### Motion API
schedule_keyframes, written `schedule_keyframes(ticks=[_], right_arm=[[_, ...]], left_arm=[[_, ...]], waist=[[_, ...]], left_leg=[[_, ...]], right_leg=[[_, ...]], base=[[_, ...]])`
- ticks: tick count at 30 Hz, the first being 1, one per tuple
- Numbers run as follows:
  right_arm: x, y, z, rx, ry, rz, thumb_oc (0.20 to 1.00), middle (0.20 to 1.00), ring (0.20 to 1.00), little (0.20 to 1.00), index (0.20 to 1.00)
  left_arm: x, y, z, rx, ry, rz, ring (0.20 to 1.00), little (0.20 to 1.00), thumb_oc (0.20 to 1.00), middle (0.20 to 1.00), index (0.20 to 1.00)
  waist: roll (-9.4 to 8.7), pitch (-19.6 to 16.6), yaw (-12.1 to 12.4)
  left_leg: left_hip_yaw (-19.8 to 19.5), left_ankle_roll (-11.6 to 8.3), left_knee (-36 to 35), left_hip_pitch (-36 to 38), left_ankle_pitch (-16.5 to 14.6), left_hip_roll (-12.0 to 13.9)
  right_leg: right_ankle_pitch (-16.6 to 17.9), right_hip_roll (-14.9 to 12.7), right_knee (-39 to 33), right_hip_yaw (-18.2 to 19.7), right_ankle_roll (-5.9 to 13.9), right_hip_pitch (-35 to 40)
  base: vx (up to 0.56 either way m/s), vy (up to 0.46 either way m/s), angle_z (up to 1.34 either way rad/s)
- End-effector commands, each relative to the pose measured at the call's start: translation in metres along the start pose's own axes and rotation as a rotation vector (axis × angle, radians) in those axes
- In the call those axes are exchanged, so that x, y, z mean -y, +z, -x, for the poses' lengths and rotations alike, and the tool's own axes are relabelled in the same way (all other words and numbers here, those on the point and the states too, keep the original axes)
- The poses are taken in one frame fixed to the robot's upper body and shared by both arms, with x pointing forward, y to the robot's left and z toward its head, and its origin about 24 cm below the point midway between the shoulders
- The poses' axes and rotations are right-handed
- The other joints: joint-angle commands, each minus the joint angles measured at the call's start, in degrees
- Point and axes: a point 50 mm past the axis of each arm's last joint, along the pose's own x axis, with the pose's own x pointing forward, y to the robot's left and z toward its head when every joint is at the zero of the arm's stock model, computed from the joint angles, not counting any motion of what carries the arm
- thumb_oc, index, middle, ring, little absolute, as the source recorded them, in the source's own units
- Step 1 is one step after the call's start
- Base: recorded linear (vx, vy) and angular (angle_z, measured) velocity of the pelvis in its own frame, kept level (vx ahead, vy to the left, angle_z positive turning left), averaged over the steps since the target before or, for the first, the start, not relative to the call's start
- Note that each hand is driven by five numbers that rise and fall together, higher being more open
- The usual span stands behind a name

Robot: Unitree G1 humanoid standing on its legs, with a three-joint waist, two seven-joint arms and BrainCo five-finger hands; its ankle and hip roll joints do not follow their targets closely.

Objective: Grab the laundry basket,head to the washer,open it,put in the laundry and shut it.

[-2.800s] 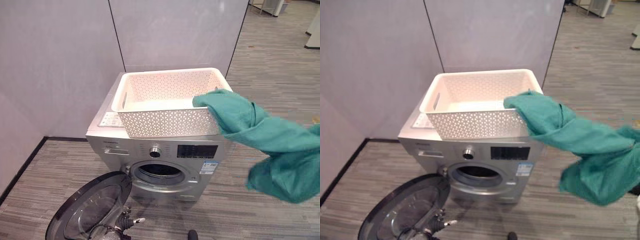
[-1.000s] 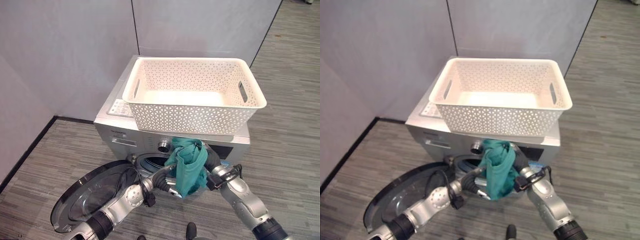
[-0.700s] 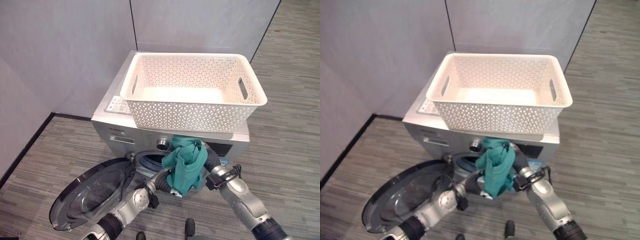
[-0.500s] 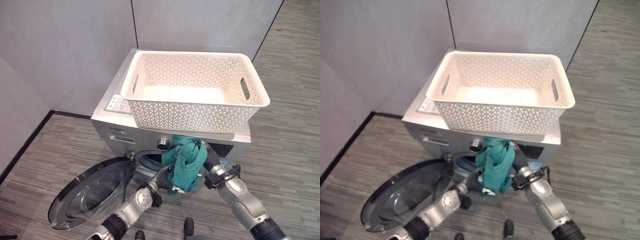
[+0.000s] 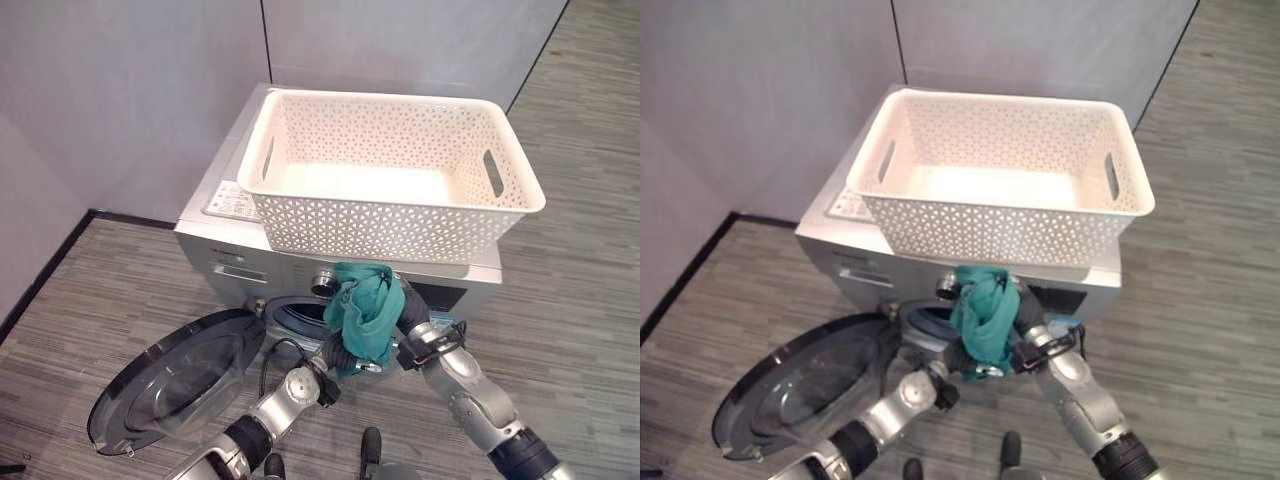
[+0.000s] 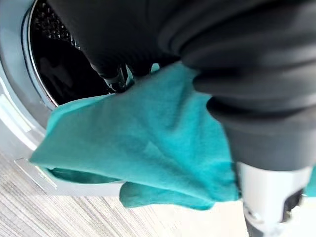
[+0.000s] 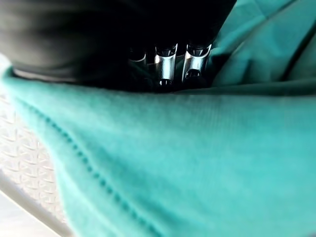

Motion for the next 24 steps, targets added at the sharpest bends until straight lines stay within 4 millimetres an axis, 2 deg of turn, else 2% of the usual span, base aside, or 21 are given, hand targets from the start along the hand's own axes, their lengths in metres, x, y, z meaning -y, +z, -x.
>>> schedule_keyframes(ticks=[1, 8, 10, 15, 16, 18, 19, 21, 22, 24], right_arm=[[-0.023, 0.045, -0.012, 0.236, 0.123, -0.036, 0.200, 0.200, 0.200, 0.200, 0.200], [-0.018, 0.040, -0.009, 0.206, 0.123, -0.032, 0.200, 0.200, 0.200, 0.200, 0.200], [-0.011, 0.034, -0.005, 0.175, 0.106, -0.012, 0.200, 0.200, 0.200, 0.200, 0.200], [-0.006, 0.027, -0.001, 0.144, 0.090, 0.003, 0.200, 0.200, 0.200, 0.200, 0.200], [0.000, 0.021, 0.004, 0.111, 0.071, 0.044, 0.275, 0.275, 0.275, 0.275, 0.275], [0.002, 0.018, 0.007, 0.097, 0.066, 0.059, 0.875, 0.875, 0.875, 0.875, 0.875], [0.005, 0.014, 0.012, 0.072, 0.066, 0.075, 1.000, 1.000, 1.000, 1.000, 1.000], [0.018, 0.000, 0.028, -0.018, 0.057, 0.121, 1.000, 1.000, 1.000, 1.000, 1.000], [0.018, 0.000, 0.028, -0.019, 0.057, 0.121, 1.000, 1.000, 1.000, 1.000, 1.000], [0.036, -0.018, 0.046, -0.124, 0.019, 0.137, 1.000, 1.000, 1.000, 1.000, 1.000]], left_arm=[[0.009, 0.020, -0.019, 0.040, 0.000, 0.023, 0.200, 0.200, 0.200, 0.200, 0.200], [-0.008, 0.020, -0.022, 0.034, 0.075, 0.036, 0.200, 0.200, 0.200, 0.200, 0.200], [-0.019, 0.026, -0.020, 0.082, 0.118, 0.063, 0.200, 0.200, 0.200, 0.200, 0.200], [-0.024, 0.024, -0.016, 0.092, 0.142, 0.089, 0.200, 0.200, 0.200, 0.200, 0.200], [-0.028, 0.019, -0.014, 0.085, 0.164, 0.117, 0.200, 0.200, 0.200, 0.200, 0.200], [-0.029, 0.018, -0.013, 0.083, 0.174, 0.127, 0.200, 0.200, 0.200, 0.200, 0.200], [-0.032, 0.016, -0.012, 0.082, 0.187, 0.137, 0.200, 0.200, 0.200, 0.200, 0.200], [-0.035, 0.011, -0.009, 0.076, 0.206, 0.154, 0.200, 0.200, 0.200, 0.200, 0.200], [-0.035, 0.011, -0.009, 0.076, 0.205, 0.154, 0.200, 0.200, 0.200, 0.200, 0.200], [-0.038, 0.003, -0.005, 0.058, 0.221, 0.181, 0.200, 0.200, 0.200, 0.200, 0.200]], waist=[[-2.98, -0.59, -1.07], [-3.16, -0.52, -1.65], [-3.18, -0.38, -1.64], [-3.25, -0.20, -1.74], [-3.35, -0.12, -1.90], [-3.41, -0.12, -1.93], [-3.49, -0.04, -1.95], [-3.70, 0.14, -2.17], [-3.69, 0.11, -2.16], [-3.84, 0.28, -2.40]], left_leg=[[-1.63, -1.65, 0.32, -5.38, 2.46, 2.16], [-1.08, -1.95, 0.32, -6.01, 2.75, 2.41], [-1.20, -2.11, 0.32, -6.33, 2.97, 2.58], [-0.94, -2.22, 0.32, -6.46, 3.10, 2.76], [-0.79, -2.29, 0.32, -6.57, 3.22, 2.81], [-0.75, -2.33, 0.32, -6.63, 3.25, 2.85], [-0.75, -2.39, 0.32, -6.73, 3.31, 2.92], [-0.76, -2.49, 0.32, -6.76, 3.35, 3.07], [-0.76, -2.49, 0.32, -6.76, 3.34, 3.07], [-0.65, -2.54, 0.32, -6.74, 3.43, 3.13]], right_leg=[[-7.18, -3.88, 0.89, -1.30, 3.71, 3.84], [-6.84, -3.76, 0.81, -0.94, 3.75, 3.08], [-6.86, -3.65, 0.78, -1.02, 3.67, 2.91], [-6.76, -3.55, 0.74, -1.01, 3.70, 2.74], [-6.74, -3.42, 0.68, -0.90, 3.72, 2.63], [-6.74, -3.38, 0.71, -0.86, 3.71, 2.57], [-6.76, -3.32, 0.72, -0.88, 3.70, 2.52], [-6.88, -3.21, 0.76, -0.94, 3.66, 2.54], [-6.88, -3.20, 0.76, -0.95, 3.66, 2.54], [-6.89, -3.11, 0.80, -0.91, 3.65, 2.49]], base=[[-0.04, -0.002, 0.02], [-0.01, -0.002, -0.02], [0.00, 0.000, 0.00], [0.00, 0.000, 0.00], [0.00, 0.000, 0.00], [0.00, 0.000, 0.00], [0.00, 0.000, 0.00], [0.00, 0.000, 0.00], [0.00, 0.000, 0.00], [0.00, 0.000, 0.00]])
